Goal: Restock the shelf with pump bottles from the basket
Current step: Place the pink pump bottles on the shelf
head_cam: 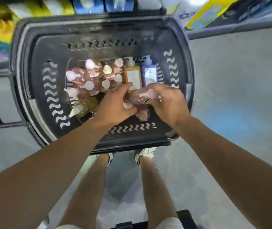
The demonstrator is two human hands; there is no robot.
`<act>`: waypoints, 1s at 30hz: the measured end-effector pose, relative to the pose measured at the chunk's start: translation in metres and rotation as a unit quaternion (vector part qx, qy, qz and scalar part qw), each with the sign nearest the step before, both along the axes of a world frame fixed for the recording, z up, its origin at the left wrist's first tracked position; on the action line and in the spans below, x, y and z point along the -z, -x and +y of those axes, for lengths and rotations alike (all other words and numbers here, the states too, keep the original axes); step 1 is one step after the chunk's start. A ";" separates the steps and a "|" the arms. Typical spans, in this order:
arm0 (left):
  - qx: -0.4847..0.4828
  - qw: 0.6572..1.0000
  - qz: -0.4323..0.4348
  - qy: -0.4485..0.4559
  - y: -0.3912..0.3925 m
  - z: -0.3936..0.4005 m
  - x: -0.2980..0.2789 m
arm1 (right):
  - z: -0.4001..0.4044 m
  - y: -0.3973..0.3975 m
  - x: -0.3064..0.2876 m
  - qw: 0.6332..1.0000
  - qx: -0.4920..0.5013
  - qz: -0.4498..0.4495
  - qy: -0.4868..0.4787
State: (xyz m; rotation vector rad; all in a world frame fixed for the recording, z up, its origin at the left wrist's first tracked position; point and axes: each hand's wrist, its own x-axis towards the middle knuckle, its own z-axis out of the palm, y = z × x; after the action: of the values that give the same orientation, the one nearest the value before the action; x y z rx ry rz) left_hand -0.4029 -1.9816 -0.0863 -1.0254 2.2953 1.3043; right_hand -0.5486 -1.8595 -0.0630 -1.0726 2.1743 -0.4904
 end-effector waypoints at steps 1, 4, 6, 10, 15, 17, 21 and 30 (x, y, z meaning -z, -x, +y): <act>0.001 1.000 0.012 -0.004 0.006 -0.002 -0.012 | -0.005 0.005 -0.018 1.000 -0.004 -0.008 0.010; -0.012 1.000 0.017 -0.021 0.022 -0.009 -0.045 | -0.020 0.017 -0.064 0.995 0.045 -0.074 0.047; -0.053 0.995 0.045 -0.066 0.024 -0.013 -0.061 | -0.029 0.022 -0.084 0.979 0.095 -0.139 0.115; -0.094 0.993 0.023 -0.072 0.012 -0.026 -0.076 | -0.035 0.018 -0.093 0.945 0.138 -0.268 0.127; -0.155 0.984 -0.007 -0.085 -0.024 -0.041 -0.061 | -0.010 0.000 -0.043 0.979 0.066 -0.181 -0.073; -0.172 0.981 -0.018 -0.090 -0.037 -0.043 -0.052 | 0.004 -0.012 -0.011 0.980 0.038 -0.142 -0.134; -0.207 0.972 -0.038 -0.102 -0.056 -0.040 -0.033 | 0.016 -0.038 0.050 0.962 0.027 -0.107 -0.248; -0.251 0.958 -0.023 -0.139 -0.073 -0.039 0.009 | 0.008 -0.059 0.143 0.929 -0.024 -0.118 -0.351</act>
State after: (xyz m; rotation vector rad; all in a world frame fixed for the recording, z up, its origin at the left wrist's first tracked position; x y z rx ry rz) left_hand -0.3298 -2.0205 -0.0948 -1.5727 1.8017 1.7062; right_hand -0.4891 -1.8510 -0.2063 -0.6225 1.8664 0.1813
